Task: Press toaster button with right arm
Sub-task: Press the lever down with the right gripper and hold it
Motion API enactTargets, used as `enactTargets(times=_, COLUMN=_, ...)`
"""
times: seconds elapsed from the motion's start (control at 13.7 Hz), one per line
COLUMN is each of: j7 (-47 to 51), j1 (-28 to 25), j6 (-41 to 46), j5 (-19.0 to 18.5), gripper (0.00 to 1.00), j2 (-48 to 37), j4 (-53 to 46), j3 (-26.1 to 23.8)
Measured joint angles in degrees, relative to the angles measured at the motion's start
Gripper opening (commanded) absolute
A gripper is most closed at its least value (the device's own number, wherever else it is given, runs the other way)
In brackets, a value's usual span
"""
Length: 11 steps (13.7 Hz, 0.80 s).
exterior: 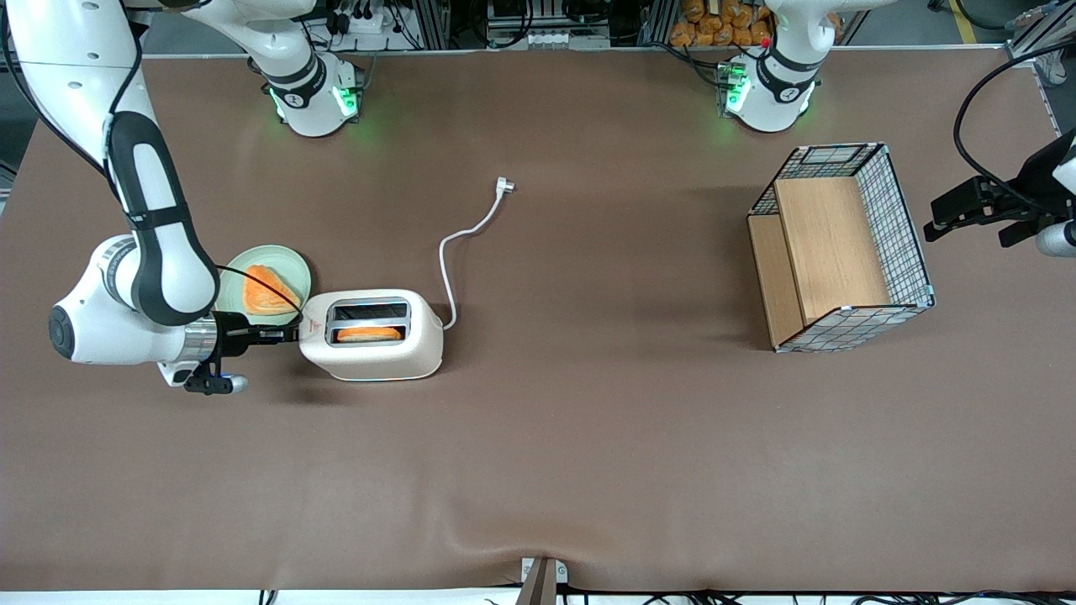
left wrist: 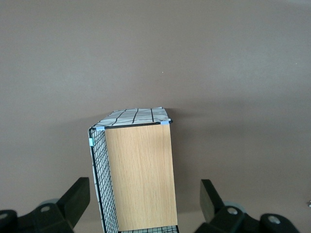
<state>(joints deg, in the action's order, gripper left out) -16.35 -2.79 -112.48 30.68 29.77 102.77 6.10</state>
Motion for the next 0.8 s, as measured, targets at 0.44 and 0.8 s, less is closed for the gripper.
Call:
enactTargets(times=0.44, j7=-0.16, j1=-0.03, j6=0.67, j5=-0.01, gripper=0.00, j2=-0.01, j4=-0.41, j3=0.05)
enactTargets(times=0.8, j7=-0.29, j1=-0.11, j6=2.52, j5=0.00, gripper=0.00, j2=0.00, j4=-2.26, j3=0.00)
